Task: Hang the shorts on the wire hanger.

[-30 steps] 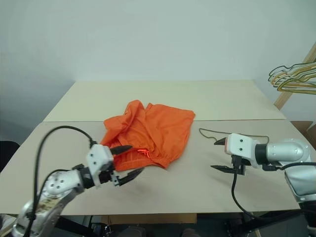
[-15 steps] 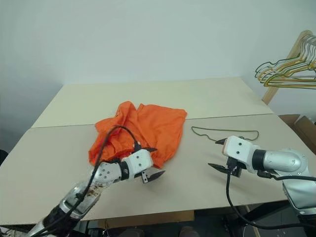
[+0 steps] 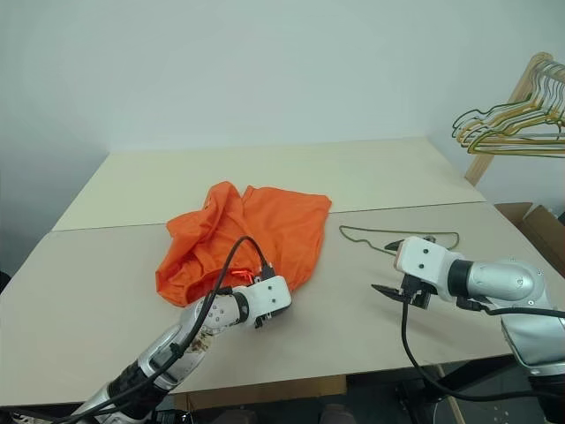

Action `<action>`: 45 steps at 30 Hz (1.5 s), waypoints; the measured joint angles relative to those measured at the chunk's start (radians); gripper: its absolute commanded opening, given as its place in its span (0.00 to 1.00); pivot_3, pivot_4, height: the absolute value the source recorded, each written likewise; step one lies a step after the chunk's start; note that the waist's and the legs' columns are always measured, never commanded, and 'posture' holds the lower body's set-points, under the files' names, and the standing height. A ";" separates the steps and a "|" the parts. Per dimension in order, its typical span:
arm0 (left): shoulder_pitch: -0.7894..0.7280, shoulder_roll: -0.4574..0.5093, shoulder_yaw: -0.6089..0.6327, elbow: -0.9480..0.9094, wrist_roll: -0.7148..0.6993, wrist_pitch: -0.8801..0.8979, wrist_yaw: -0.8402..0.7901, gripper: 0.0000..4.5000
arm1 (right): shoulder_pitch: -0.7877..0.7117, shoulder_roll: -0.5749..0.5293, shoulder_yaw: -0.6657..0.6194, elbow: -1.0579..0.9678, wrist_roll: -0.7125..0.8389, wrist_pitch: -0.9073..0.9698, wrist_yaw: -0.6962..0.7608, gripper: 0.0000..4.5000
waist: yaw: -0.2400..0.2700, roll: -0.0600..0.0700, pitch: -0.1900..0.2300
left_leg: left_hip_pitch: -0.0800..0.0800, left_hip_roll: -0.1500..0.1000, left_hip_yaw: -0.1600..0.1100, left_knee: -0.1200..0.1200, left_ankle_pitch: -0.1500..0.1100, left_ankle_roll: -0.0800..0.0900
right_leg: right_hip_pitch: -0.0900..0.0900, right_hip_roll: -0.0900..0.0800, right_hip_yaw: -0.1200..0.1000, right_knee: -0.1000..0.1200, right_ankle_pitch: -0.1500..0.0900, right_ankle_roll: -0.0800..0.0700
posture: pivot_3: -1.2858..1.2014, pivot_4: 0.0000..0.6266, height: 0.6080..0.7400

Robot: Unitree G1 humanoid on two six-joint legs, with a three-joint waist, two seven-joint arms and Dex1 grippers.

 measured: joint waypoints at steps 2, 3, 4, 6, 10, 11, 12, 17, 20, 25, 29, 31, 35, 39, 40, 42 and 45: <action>0.002 0.002 0.004 0.000 0.010 0.009 0.002 0.23 | -0.013 0.000 0.002 0.011 0.000 0.000 0.001 1.00 | 0.000 0.000 0.000 | 0.000 0.000 0.000 0.000 0.000 0.000 | 0.000 0.000 0.000 0.000 0.000 0.000 | 0.51 0.00 1.00; 0.004 0.004 0.009 0.000 0.011 0.009 0.002 0.16 | -0.019 0.000 0.003 0.012 -0.001 0.000 0.002 1.00 | 0.000 0.000 0.000 | 0.000 0.000 0.000 0.000 0.000 0.000 | 0.000 0.000 0.000 0.000 0.000 0.000 | 0.52 0.00 1.00; 0.006 0.006 0.012 0.000 0.011 0.009 0.003 0.10 | -0.021 0.000 0.003 0.012 -0.001 0.000 0.002 1.00 | 0.000 0.000 0.000 | 0.000 0.000 0.000 0.000 0.000 0.000 | 0.000 0.000 0.000 0.000 0.000 0.000 | 0.52 0.00 1.00; 0.011 0.018 0.018 -0.001 0.012 0.001 0.003 0.01 | -0.029 0.000 0.012 0.018 -0.001 0.000 0.007 1.00 | 0.001 0.000 0.000 | 0.000 0.000 0.000 0.000 0.000 0.000 | 0.000 0.000 0.000 0.000 0.000 0.000 | 0.52 0.00 1.00; 0.054 0.062 0.065 -0.038 -0.011 -0.054 -0.013 0.01 | -0.057 0.001 0.042 0.039 -0.008 -0.015 0.020 1.00 | -0.001 0.000 0.000 | 0.000 0.000 0.000 0.000 0.000 0.000 | -0.002 0.000 0.002 0.000 0.000 0.000 | 0.52 0.00 1.00; 0.084 0.064 0.099 -0.074 -0.041 -0.048 -0.025 0.01 | -0.073 0.001 0.053 0.052 -0.020 -0.025 0.022 1.00 | -0.004 0.000 0.000 | 0.000 0.000 0.001 0.000 0.000 0.000 | -0.002 0.000 0.002 0.001 0.000 0.000 | 0.53 0.00 1.00; 0.106 0.069 0.130 -0.116 -0.073 -0.040 -0.040 0.01 | -0.084 0.001 0.064 0.066 -0.031 -0.037 0.023 1.00 | -0.003 0.000 0.000 | -0.001 0.001 0.000 0.000 0.000 0.000 | -0.002 0.000 0.002 0.001 0.000 0.000 | 0.53 0.00 1.00; 0.246 0.214 0.349 -0.338 -0.269 -0.087 -0.182 0.01 | -0.202 0.067 0.167 0.172 -0.123 -0.134 0.018 1.00 | -0.003 0.001 0.000 | 0.000 0.001 0.001 -0.001 0.000 -0.001 | -0.003 0.000 0.003 0.002 0.000 0.000 | 0.55 0.00 1.00; 0.385 0.344 0.560 -0.424 -0.388 -0.144 -0.297 0.01 | -0.307 0.139 0.244 0.284 -0.183 -0.206 0.012 1.00 | -0.005 0.000 0.001 | 0.001 0.001 0.002 -0.002 0.000 -0.001 | -0.004 0.000 0.004 0.003 -0.001 -0.001 | 0.57 0.00 1.00; 0.498 0.387 0.885 -0.466 -0.542 -0.158 -0.370 0.01 | -0.398 0.187 0.349 0.447 -0.296 -0.365 0.009 1.00 | 0.035 0.000 0.001 | 0.001 0.000 0.001 -0.001 0.003 -0.006 | -0.003 0.000 0.001 0.001 -0.001 -0.001 | 0.58 0.00 1.00; 0.589 0.392 1.032 -0.468 -0.620 -0.179 -0.422 0.01 | -0.431 0.225 0.382 0.544 -0.328 -0.431 0.002 1.00 | 0.052 -0.001 0.001 | 0.000 0.000 0.000 -0.002 0.004 -0.007 | -0.003 0.000 0.001 0.001 -0.001 -0.001 | 0.60 0.00 1.00; 0.623 0.395 1.061 -0.470 -0.622 -0.184 -0.424 0.01 | -0.432 0.225 0.391 0.553 -0.317 -0.455 0.051 1.00 | 0.061 -0.001 0.001 | 0.000 0.000 0.000 -0.002 0.003 -0.006 | -0.002 0.000 0.000 0.001 -0.001 -0.001 | 0.60 0.00 1.00; 0.636 0.395 1.059 -0.479 -0.622 -0.187 -0.409 0.01 | -0.415 0.200 0.393 0.491 -0.251 -0.466 0.187 1.00 | 0.078 -0.001 0.001 | 0.001 0.000 -0.001 -0.001 0.001 -0.001 | -0.001 0.000 0.000 0.001 -0.001 -0.001 | 0.60 0.00 1.00; 0.637 0.397 1.052 -0.487 -0.613 -0.187 -0.381 0.01 | -0.377 0.143 0.387 0.404 -0.209 -0.450 0.269 1.00 | 0.088 -0.001 0.001 | 0.001 0.000 -0.002 -0.002 0.000 -0.001 | -0.001 0.000 -0.001 0.001 -0.001 -0.001 | 0.60 0.00 1.00; 0.637 0.397 1.050 -0.487 -0.609 -0.187 -0.377 0.01 | -0.362 0.133 0.384 0.385 -0.192 -0.443 0.283 1.00 | 0.090 -0.001 0.001 | 0.001 0.000 -0.002 -0.002 0.000 -0.001 | -0.001 0.000 -0.001 0.001 -0.001 -0.001 | 0.60 0.00 1.00; 0.639 0.397 1.049 -0.486 -0.601 -0.188 -0.369 0.01 | -0.332 0.133 0.380 0.347 -0.178 -0.426 0.280 1.00 | 0.092 -0.001 0.001 | 0.001 0.000 -0.002 -0.002 0.000 -0.001 | -0.002 0.000 -0.001 0.001 -0.001 -0.001 | 0.60 0.00 1.00; 0.639 0.397 1.047 -0.486 -0.601 -0.190 -0.365 0.01 | -0.312 0.177 0.382 0.314 -0.196 -0.404 0.229 1.00 | 0.089 -0.001 0.001 | 0.001 0.000 -0.002 -0.002 0.001 -0.001 | -0.002 0.000 -0.001 0.002 -0.001 -0.001 | 0.60 0.00 1.00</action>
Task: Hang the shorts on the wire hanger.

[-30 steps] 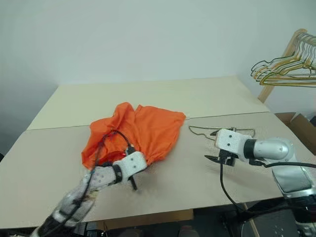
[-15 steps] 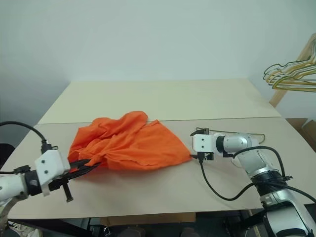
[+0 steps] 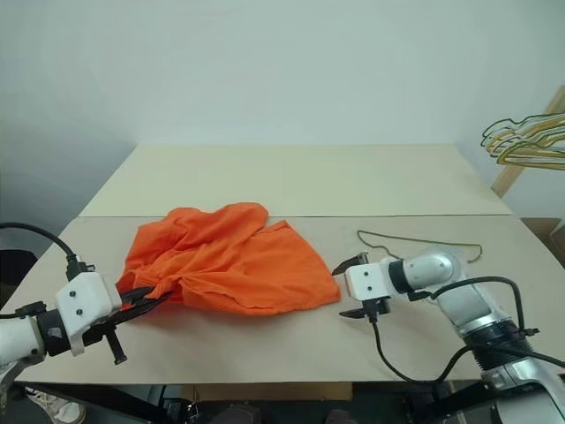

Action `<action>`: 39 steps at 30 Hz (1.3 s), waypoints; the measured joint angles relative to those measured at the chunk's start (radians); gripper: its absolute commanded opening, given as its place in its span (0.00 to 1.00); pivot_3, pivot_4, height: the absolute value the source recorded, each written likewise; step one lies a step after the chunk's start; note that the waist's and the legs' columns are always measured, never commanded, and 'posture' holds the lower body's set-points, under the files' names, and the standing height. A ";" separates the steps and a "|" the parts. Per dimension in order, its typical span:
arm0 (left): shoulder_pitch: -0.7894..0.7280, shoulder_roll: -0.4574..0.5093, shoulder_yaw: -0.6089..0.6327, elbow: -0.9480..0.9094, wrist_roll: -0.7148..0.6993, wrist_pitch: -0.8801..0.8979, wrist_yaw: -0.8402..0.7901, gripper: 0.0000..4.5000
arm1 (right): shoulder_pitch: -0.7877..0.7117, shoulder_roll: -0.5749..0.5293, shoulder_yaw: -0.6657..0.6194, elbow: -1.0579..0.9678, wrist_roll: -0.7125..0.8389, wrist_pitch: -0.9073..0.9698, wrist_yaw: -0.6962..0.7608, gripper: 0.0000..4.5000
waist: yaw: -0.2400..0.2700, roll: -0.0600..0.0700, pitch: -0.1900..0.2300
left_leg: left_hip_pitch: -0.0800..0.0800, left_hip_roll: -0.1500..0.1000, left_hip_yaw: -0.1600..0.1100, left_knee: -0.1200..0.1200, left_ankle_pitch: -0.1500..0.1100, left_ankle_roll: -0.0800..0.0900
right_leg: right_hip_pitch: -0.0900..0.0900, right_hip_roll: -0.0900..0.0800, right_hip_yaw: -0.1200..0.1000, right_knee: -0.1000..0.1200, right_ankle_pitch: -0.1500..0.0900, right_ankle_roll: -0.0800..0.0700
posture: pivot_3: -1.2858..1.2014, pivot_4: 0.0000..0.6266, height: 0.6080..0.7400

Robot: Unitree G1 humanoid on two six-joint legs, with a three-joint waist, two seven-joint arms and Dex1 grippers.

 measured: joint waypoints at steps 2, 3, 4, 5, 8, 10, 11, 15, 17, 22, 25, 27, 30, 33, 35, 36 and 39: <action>0.000 0.000 -0.003 0.004 0.000 -0.002 0.002 0.01 | 0.013 0.044 0.009 -0.012 -0.047 0.002 -0.062 1.00 | 0.002 0.000 0.000 | 0.000 0.000 0.000 0.000 0.000 0.000 | 0.000 0.000 0.000 0.000 0.000 0.000 | 0.60 0.00 1.00; 0.000 0.000 -0.006 0.008 0.000 -0.002 0.003 0.01 | 0.017 0.069 0.015 -0.012 -0.079 0.003 -0.100 1.00 | 0.002 0.000 0.000 | 0.000 0.000 0.000 0.000 0.000 -0.001 | 0.000 0.000 0.000 0.000 0.000 0.000 | 0.60 0.00 1.00; 0.000 0.000 -0.011 0.012 0.000 -0.003 0.004 0.01 | 0.023 0.093 0.027 -0.011 -0.108 0.004 -0.137 1.00 | 0.003 0.000 0.000 | 0.000 -0.001 0.000 0.000 0.001 -0.001 | -0.001 0.000 0.000 0.000 0.000 0.000 | 0.60 0.00 1.00; -0.001 0.000 -0.013 0.013 0.000 -0.003 0.004 0.01 | 0.027 0.098 0.035 -0.011 -0.118 0.004 -0.150 1.00 | 0.003 0.000 0.000 | 0.000 -0.001 0.000 0.000 0.001 -0.002 | -0.001 0.000 0.000 0.000 0.000 0.000 | 0.60 0.00 1.00; -0.001 0.000 -0.014 0.013 0.000 -0.003 0.005 0.01 | 0.048 0.101 0.038 -0.012 -0.132 0.009 -0.170 1.00 | 0.012 -0.001 0.000 | -0.001 -0.001 0.000 0.000 0.003 -0.004 | 0.000 0.000 -0.001 -0.001 0.000 0.000 | 0.60 0.00 1.00; -0.002 0.000 -0.014 0.014 -0.001 -0.003 0.007 0.01 | 0.053 0.101 0.040 -0.012 -0.149 0.011 -0.185 1.00 | 0.013 -0.001 0.000 | -0.001 -0.001 0.000 0.000 0.002 -0.004 | 0.000 0.000 -0.001 -0.001 0.000 0.000 | 0.60 0.00 1.00; -0.005 0.000 -0.014 0.014 -0.002 -0.002 0.009 0.01 | 0.053 0.101 0.040 -0.012 -0.155 0.012 -0.191 1.00 | 0.013 -0.001 0.000 | -0.001 -0.001 0.000 0.000 0.002 -0.004 | 0.000 0.000 -0.001 -0.001 0.000 0.000 | 0.60 0.00 1.00; -0.009 0.000 -0.014 0.023 -0.003 -0.002 0.011 0.00 | 0.053 0.106 0.042 -0.004 -0.179 0.012 -0.219 0.96 | 0.013 -0.001 0.000 | 0.000 -0.001 -0.001 0.000 0.002 -0.003 | 0.000 0.000 -0.001 0.000 0.000 -0.001 | 0.60 0.00 1.00; -0.010 0.000 -0.015 0.029 -0.003 -0.002 0.011 0.00 | 0.053 0.116 0.044 0.015 -0.197 0.012 -0.237 0.86 | 0.011 -0.001 0.000 | 0.000 -0.001 -0.001 0.000 0.002 -0.003 | 0.000 0.000 -0.001 0.000 -0.001 -0.001 | 0.60 0.00 1.00; -0.005 -0.001 -0.016 0.038 -0.002 -0.006 0.013 0.00 | 0.052 0.115 0.048 0.042 -0.205 -0.003 -0.237 0.47 | 0.011 -0.001 0.000 | 0.000 -0.001 -0.001 0.000 0.002 -0.004 | 0.000 0.000 -0.002 0.000 -0.001 -0.001 | 0.60 0.00 1.00; 0.002 -0.005 -0.016 0.042 -0.002 -0.019 0.015 0.00 | 0.052 0.115 0.049 0.043 -0.203 -0.008 -0.225 0.23 | 0.011 -0.001 0.000 | 0.000 -0.001 -0.001 0.000 0.002 -0.004 | 0.000 0.000 -0.002 0.000 -0.001 -0.001 | 0.60 0.00 1.00; 0.008 -0.006 -0.016 0.051 0.000 -0.029 0.017 0.00 | 0.052 0.115 0.049 0.043 -0.201 -0.012 -0.218 0.07 | 0.011 -0.001 0.000 | 0.000 -0.001 -0.001 0.000 0.002 -0.003 | 0.000 0.000 -0.002 0.000 -0.001 -0.001 | 0.60 0.00 1.00; 0.008 -0.007 -0.025 0.072 0.007 -0.048 0.023 0.00 | 0.052 0.115 0.049 0.043 -0.200 -0.014 -0.218 0.00 | 0.011 -0.001 0.000 | 0.000 -0.001 -0.001 0.000 0.002 -0.003 | 0.000 0.000 -0.002 0.000 -0.001 -0.001 | 0.59 0.00 1.00; -0.007 -0.007 -0.049 0.112 0.026 -0.074 0.029 0.00 | 0.051 0.114 0.049 0.049 -0.204 -0.014 -0.231 0.00 | 0.011 -0.001 0.000 | 0.000 -0.001 -0.001 0.000 0.002 -0.003 | 0.000 0.000 -0.002 0.000 -0.001 -0.001 | 0.59 0.00 1.00; -0.052 0.000 -0.095 0.169 0.067 -0.116 0.034 0.00 | 0.032 0.112 0.047 0.072 -0.229 -0.015 -0.263 0.00 | 0.013 -0.001 0.000 | 0.000 -0.001 -0.001 0.000 0.002 -0.003 | 0.000 0.000 -0.002 0.000 -0.001 -0.001 | 0.58 0.00 1.00; -0.074 0.004 -0.119 0.195 0.088 -0.134 0.037 0.00 | 0.018 0.108 0.043 0.081 -0.240 -0.015 -0.278 0.00 | 0.012 -0.001 0.000 | 0.000 -0.002 -0.001 0.000 0.002 -0.004 | 0.000 0.000 -0.002 0.001 0.000 -0.001 | 0.58 0.00 1.00; -0.194 0.004 -0.227 0.302 0.152 -0.194 0.045 0.00 | -0.017 0.060 0.024 0.116 -0.269 -0.021 -0.321 0.00 | 0.016 -0.001 0.000 | 0.000 -0.003 -0.002 0.000 0.003 -0.004 | 0.000 0.000 -0.004 0.000 0.000 -0.001 | 0.57 0.00 1.00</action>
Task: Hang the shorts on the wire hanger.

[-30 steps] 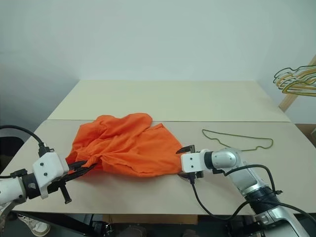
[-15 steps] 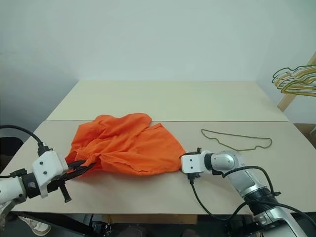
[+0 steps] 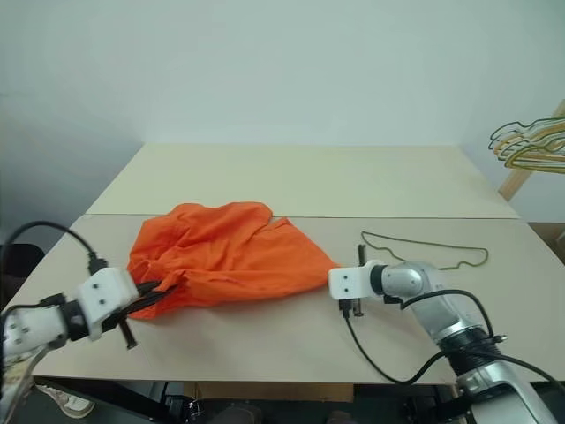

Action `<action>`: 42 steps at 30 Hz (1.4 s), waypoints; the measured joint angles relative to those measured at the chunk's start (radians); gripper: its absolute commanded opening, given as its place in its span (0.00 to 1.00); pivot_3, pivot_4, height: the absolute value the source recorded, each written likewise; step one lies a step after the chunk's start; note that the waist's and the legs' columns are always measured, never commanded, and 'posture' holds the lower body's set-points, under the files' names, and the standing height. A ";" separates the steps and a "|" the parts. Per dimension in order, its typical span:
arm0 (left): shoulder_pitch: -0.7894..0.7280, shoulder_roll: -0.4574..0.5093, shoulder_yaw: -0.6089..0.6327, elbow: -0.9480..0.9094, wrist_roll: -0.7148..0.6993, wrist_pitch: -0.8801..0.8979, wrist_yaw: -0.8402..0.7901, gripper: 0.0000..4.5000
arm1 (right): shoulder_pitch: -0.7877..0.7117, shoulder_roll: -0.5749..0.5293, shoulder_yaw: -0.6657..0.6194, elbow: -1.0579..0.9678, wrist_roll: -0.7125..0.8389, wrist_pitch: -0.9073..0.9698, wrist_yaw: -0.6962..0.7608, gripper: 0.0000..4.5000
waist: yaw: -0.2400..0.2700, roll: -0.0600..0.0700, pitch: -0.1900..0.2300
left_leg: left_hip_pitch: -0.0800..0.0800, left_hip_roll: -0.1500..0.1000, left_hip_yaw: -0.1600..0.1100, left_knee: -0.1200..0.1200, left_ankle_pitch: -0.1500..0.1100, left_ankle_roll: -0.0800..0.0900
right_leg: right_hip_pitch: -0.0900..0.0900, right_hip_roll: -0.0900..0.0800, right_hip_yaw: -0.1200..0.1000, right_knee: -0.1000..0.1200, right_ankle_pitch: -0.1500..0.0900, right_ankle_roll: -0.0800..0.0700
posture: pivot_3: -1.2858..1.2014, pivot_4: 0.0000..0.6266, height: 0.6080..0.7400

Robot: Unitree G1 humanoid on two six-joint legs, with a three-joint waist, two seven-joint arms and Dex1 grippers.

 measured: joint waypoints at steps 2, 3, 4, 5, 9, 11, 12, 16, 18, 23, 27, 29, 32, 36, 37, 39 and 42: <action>-0.101 -0.013 -0.074 0.062 0.031 -0.032 0.007 0.00 | -0.005 -0.046 -0.028 0.006 -0.007 -0.009 -0.013 0.00 | -0.002 -0.001 0.000 | -0.001 0.000 0.000 0.000 0.002 -0.003 | 0.000 0.000 0.000 -0.001 0.000 0.000 | 0.56 0.00 1.00; -0.133 -0.020 -0.097 0.076 0.037 -0.043 0.009 0.00 | -0.003 -0.065 -0.037 0.003 -0.007 -0.011 -0.016 0.00 | -0.005 -0.001 0.000 | -0.001 0.000 0.001 0.000 0.002 -0.004 | -0.001 0.000 0.000 -0.001 0.000 0.000 | 0.56 0.00 1.00; -0.179 -0.032 -0.133 0.097 0.048 -0.058 0.010 0.00 | 0.011 -0.091 -0.054 -0.006 -0.006 -0.012 -0.016 0.00 | -0.008 -0.001 -0.001 | -0.002 0.000 0.001 0.000 0.002 -0.004 | -0.001 0.000 0.000 -0.002 0.000 0.000 | 0.56 0.00 1.00; -0.216 -0.045 -0.163 0.113 0.055 -0.073 0.010 0.00 | 0.031 -0.114 -0.073 -0.021 -0.003 -0.011 -0.015 0.00 | -0.010 -0.001 -0.001 | -0.003 0.000 0.001 0.000 0.002 -0.004 | -0.002 -0.001 0.000 -0.002 0.000 0.000 | 0.55 0.00 1.00; -0.287 -0.085 -0.234 0.143 0.064 -0.113 0.004 0.00 | 0.147 -0.210 -0.139 -0.145 0.040 0.029 0.039 0.00 | -0.032 -0.001 -0.001 | -0.004 0.002 0.002 0.000 0.001 -0.001 | -0.003 0.000 0.001 -0.003 0.000 0.000 | 0.54 0.00 1.00; -0.289 -0.087 -0.248 0.141 0.046 -0.124 -0.020 0.00 | 0.232 -0.276 -0.177 -0.242 0.076 0.074 0.092 0.00 | -0.045 -0.001 -0.001 | -0.004 0.003 0.003 0.000 -0.002 0.004 | -0.003 0.000 0.002 -0.003 0.000 0.000 | 0.54 0.00 1.00; -0.285 -0.081 -0.249 0.139 0.032 -0.132 -0.036 0.00 | 0.268 -0.305 -0.193 -0.290 0.096 0.101 0.119 0.00 | -0.054 -0.001 -0.001 | -0.003 0.003 0.003 0.000 -0.003 0.005 | -0.002 0.000 0.002 -0.002 0.000 0.000 | 0.54 0.00 1.00; -0.191 0.016 -0.217 0.086 -0.024 -0.139 -0.128 0.00 | 0.365 -0.361 -0.248 -0.478 0.196 0.202 0.216 0.00 | -0.088 0.000 -0.001 | 0.001 0.005 0.005 0.000 -0.003 0.005 | 0.000 0.000 0.005 0.001 0.000 0.000 | 0.54 0.00 1.00; -0.126 0.058 -0.177 0.070 -0.048 -0.147 -0.163 0.00 | 0.377 -0.358 -0.253 -0.537 0.236 0.234 0.233 0.00 | -0.095 0.000 -0.001 | 0.003 0.005 0.005 0.000 -0.003 0.005 | 0.001 0.001 0.005 0.002 0.000 0.000 | 0.55 0.00 1.00; 0.015 0.113 -0.056 0.060 -0.064 -0.160 -0.193 0.00 | 0.308 -0.307 -0.207 -0.576 0.254 0.267 0.237 0.00 | -0.081 -0.002 0.001 | 0.005 0.004 0.005 0.000 -0.003 0.006 | 0.004 0.000 0.003 0.001 -0.001 0.001 | 0.56 0.00 1.00; 0.050 0.116 -0.038 0.053 -0.064 -0.161 -0.192 0.00 | 0.278 -0.301 -0.177 -0.545 0.237 0.262 0.242 0.00 | -0.058 -0.003 0.001 | 0.000 0.003 0.004 0.001 -0.004 0.006 | 0.000 -0.001 0.002 -0.001 -0.001 0.001 | 0.56 0.00 1.00; 0.064 0.110 -0.038 0.035 -0.063 -0.158 -0.177 0.00 | 0.266 -0.300 -0.169 -0.523 0.229 0.255 0.247 0.00 | -0.051 -0.003 0.001 | -0.001 0.003 0.004 0.001 -0.004 0.006 | 0.000 -0.001 0.001 -0.001 -0.001 0.001 | 0.57 0.00 1.00; 0.069 0.099 -0.040 0.019 -0.049 -0.157 -0.154 0.00 | 0.261 -0.300 -0.161 -0.504 0.227 0.238 0.255 0.00 | -0.046 -0.003 0.001 | -0.001 0.003 0.003 0.001 -0.004 0.006 | 0.000 -0.001 0.001 -0.001 -0.001 0.001 | 0.57 0.00 1.00; 0.077 0.087 -0.047 0.017 -0.034 -0.155 -0.132 0.00 | 0.259 -0.298 -0.142 -0.485 0.227 0.212 0.264 0.00 | -0.047 -0.003 0.001 | 0.000 0.003 0.003 0.000 -0.003 0.006 | 0.000 -0.001 0.001 0.000 -0.001 0.001 | 0.57 0.00 1.00; 0.078 0.085 -0.051 0.013 -0.031 -0.154 -0.127 0.00 | 0.259 -0.297 -0.141 -0.480 0.227 0.210 0.265 0.00 | -0.047 -0.003 0.001 | 0.000 0.003 0.003 0.001 -0.003 0.006 | 0.000 -0.001 0.001 0.000 -0.001 0.001 | 0.57 0.00 1.00; 0.078 0.082 -0.059 0.006 -0.028 -0.153 -0.121 0.00 | 0.257 -0.296 -0.141 -0.475 0.227 0.203 0.265 0.00 | -0.047 -0.003 0.001 | 0.000 0.003 0.003 0.001 -0.003 0.006 | 0.000 -0.001 0.001 -0.001 -0.001 0.001 | 0.56 0.00 1.00; 0.078 0.072 -0.076 0.003 -0.019 -0.150 -0.109 0.00 | 0.251 -0.295 -0.138 -0.450 0.224 0.182 0.264 0.00 | -0.048 -0.003 0.001 | 0.000 0.003 0.003 0.000 -0.003 0.006 | 0.000 -0.001 0.001 -0.001 -0.001 0.001 | 0.56 0.00 1.00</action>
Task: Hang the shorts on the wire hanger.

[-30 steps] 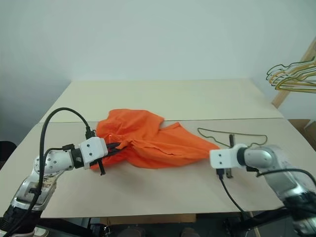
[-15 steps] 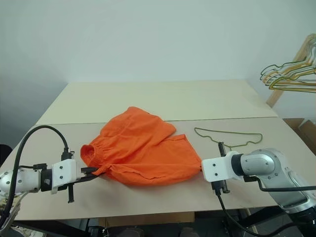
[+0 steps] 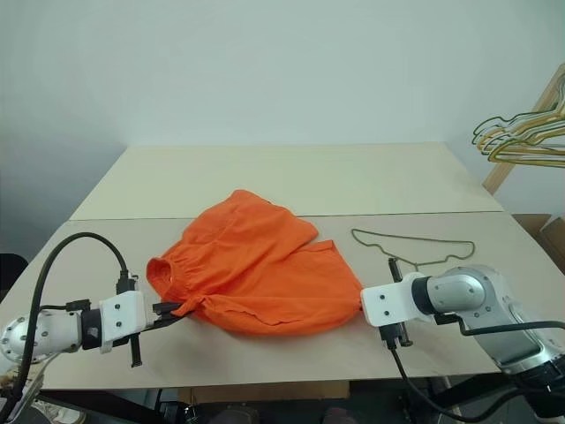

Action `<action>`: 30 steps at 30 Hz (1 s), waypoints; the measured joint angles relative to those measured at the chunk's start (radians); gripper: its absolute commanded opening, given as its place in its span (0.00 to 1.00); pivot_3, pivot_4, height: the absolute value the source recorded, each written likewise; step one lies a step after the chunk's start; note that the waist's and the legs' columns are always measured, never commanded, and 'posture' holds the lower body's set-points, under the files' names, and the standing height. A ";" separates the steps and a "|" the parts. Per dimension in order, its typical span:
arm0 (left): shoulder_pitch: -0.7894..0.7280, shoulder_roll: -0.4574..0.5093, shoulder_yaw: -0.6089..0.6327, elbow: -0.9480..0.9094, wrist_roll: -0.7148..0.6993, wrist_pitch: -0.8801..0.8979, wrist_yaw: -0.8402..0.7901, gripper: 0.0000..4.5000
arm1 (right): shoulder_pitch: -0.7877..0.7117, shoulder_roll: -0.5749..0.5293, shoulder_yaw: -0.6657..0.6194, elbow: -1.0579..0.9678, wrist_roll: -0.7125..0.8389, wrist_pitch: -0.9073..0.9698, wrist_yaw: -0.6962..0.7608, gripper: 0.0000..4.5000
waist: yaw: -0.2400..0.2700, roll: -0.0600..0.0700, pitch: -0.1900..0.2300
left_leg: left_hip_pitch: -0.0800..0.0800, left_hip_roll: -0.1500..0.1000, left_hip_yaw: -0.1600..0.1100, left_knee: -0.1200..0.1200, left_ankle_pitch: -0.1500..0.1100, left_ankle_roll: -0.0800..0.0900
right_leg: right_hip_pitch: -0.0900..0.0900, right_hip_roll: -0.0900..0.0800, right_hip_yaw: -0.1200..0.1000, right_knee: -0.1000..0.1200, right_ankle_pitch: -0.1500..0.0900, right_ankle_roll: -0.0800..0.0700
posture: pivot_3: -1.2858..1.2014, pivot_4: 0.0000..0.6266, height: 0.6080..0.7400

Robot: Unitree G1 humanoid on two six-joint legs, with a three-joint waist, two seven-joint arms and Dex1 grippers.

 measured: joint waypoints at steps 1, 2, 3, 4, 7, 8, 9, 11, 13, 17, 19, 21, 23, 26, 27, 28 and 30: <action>0.000 -0.002 -0.007 0.000 0.005 0.000 0.003 0.00 | -0.001 0.000 0.001 0.009 -0.006 -0.008 0.000 0.00 | 0.000 0.000 0.000 | 0.000 0.000 0.000 0.000 0.000 0.000 | 0.000 0.000 0.000 0.000 0.000 0.000 | 0.56 0.00 1.00; 0.000 -0.003 -0.013 0.000 0.008 0.000 0.006 0.00 | -0.003 0.001 0.004 0.017 -0.012 -0.013 -0.001 0.00 | 0.000 0.000 0.000 | 0.000 0.000 0.000 0.000 0.000 0.000 | 0.000 0.000 0.000 0.000 0.000 0.000 | 0.56 0.00 1.00; -0.001 -0.003 -0.020 0.000 0.010 0.000 0.008 0.00 | -0.008 0.003 0.008 0.028 -0.017 -0.020 -0.001 0.00 | 0.000 0.000 0.000 | 0.000 0.000 0.000 0.000 0.000 0.000 | 0.000 0.000 0.000 0.000 0.000 0.000 | 0.56 0.00 1.00; -0.002 -0.002 -0.029 0.000 0.021 -0.001 0.009 0.00 | -0.019 0.007 0.013 0.043 -0.026 -0.034 -0.002 0.00 | -0.001 0.000 0.000 | 0.000 0.000 0.000 0.000 0.000 0.000 | 0.000 0.000 0.000 0.000 0.000 0.000 | 0.56 0.00 1.00; -0.009 -0.003 -0.059 0.004 0.048 -0.002 0.014 0.00 | -0.050 0.030 0.037 0.092 -0.047 -0.064 -0.007 0.00 | -0.004 0.000 0.000 | 0.001 0.000 0.000 0.000 0.000 0.000 | 0.001 0.000 0.000 0.000 0.000 0.000 | 0.56 0.00 1.00; -0.014 -0.003 -0.070 0.008 0.053 -0.002 0.018 0.00 | -0.070 0.051 0.045 0.119 -0.058 -0.078 -0.013 0.00 | -0.005 0.000 0.000 | 0.000 0.000 0.000 0.000 0.000 0.000 | 0.000 0.000 0.000 0.000 0.000 0.000 | 0.56 0.00 1.00; -0.028 -0.008 -0.089 0.020 0.069 -0.003 0.027 0.00 | -0.113 0.083 0.065 0.173 -0.082 -0.109 -0.030 0.00 | -0.007 0.000 0.000 | 0.002 0.000 0.001 0.000 0.000 0.000 | 0.001 0.000 0.000 0.000 0.000 0.000 | 0.56 0.00 1.00; -0.053 -0.024 -0.115 0.029 0.093 -0.003 0.041 0.00 | -0.178 0.123 0.095 0.262 -0.125 -0.166 -0.067 0.00 | -0.010 0.000 0.000 | 0.002 0.000 0.001 0.000 0.001 -0.001 | 0.001 0.001 0.001 0.001 0.000 0.000 | 0.56 0.00 1.00; -0.076 -0.044 -0.150 0.037 0.122 0.006 0.061 0.00 | -0.267 0.166 0.133 0.390 -0.196 -0.243 -0.125 0.00 | -0.012 0.000 0.000 | 0.002 -0.001 0.001 -0.001 0.001 -0.002 | 0.001 0.000 0.001 0.002 0.000 -0.001 | 0.56 0.00 1.00; -0.104 -0.104 -0.233 0.002 0.164 0.075 0.107 0.00 | -0.476 0.239 0.210 0.683 -0.357 -0.401 -0.277 0.00 | -0.015 0.000 0.000 | 0.001 -0.002 0.001 -0.001 0.005 -0.009 | -0.002 0.000 0.002 0.002 0.000 -0.001 | 0.57 0.00 1.00; -0.126 -0.152 -0.292 -0.036 0.185 0.125 0.134 0.00 | -0.605 0.279 0.245 0.840 -0.437 -0.479 -0.371 0.00 | -0.020 0.000 0.000 | -0.001 -0.002 0.002 -0.001 0.006 -0.010 | -0.006 0.000 0.003 0.005 0.000 -0.001 | 0.57 0.00 1.00; -0.149 -0.185 -0.335 -0.045 0.221 0.150 0.160 0.00 | -0.689 0.311 0.269 0.941 -0.486 -0.519 -0.441 0.00 | -0.023 0.000 0.000 | -0.001 -0.003 0.002 -0.001 0.006 -0.011 | -0.007 0.000 0.004 0.007 0.000 -0.001 | 0.57 0.00 1.00; -0.198 -0.246 -0.391 -0.042 0.274 0.192 0.205 0.00 | -0.781 0.352 0.306 1.061 -0.555 -0.560 -0.552 0.00 | -0.023 0.000 0.000 | -0.001 -0.003 0.002 -0.001 0.007 -0.012 | -0.008 0.000 0.004 0.009 0.000 -0.002 | 0.57 0.00 1.00; -0.299 -0.381 -0.508 -0.032 0.363 0.278 0.282 0.00 | -0.890 0.416 0.380 1.236 -0.676 -0.595 -0.759 0.06 | -0.024 -0.001 -0.001 | -0.002 -0.004 0.001 -0.001 0.008 -0.013 | -0.009 0.000 0.005 0.010 0.000 -0.002 | 0.57 0.00 1.00; -0.316 -0.402 -0.532 -0.030 0.380 0.300 0.292 0.00 | -0.904 0.419 0.400 1.273 -0.702 -0.613 -0.797 0.12 | -0.024 -0.001 -0.001 | -0.002 -0.004 0.001 -0.001 0.008 -0.013 | -0.010 0.000 0.006 0.010 0.000 -0.002 | 0.57 0.00 1.00; -0.326 -0.411 -0.547 -0.027 0.398 0.314 0.301 0.00 | -0.911 0.416 0.419 1.304 -0.725 -0.630 -0.826 0.17 | -0.024 -0.001 -0.001 | -0.003 -0.004 0.001 -0.002 0.008 -0.013 | -0.012 0.000 0.006 0.010 0.000 -0.002 | 0.57 0.00 1.00; -0.338 -0.410 -0.567 -0.008 0.434 0.326 0.312 0.12 | -0.914 0.402 0.464 1.348 -0.774 -0.654 -0.863 0.32 | -0.027 -0.001 -0.001 | -0.006 -0.004 0.003 -0.002 0.008 -0.014 | -0.016 0.001 0.007 0.011 0.000 -0.002 | 0.56 0.00 1.00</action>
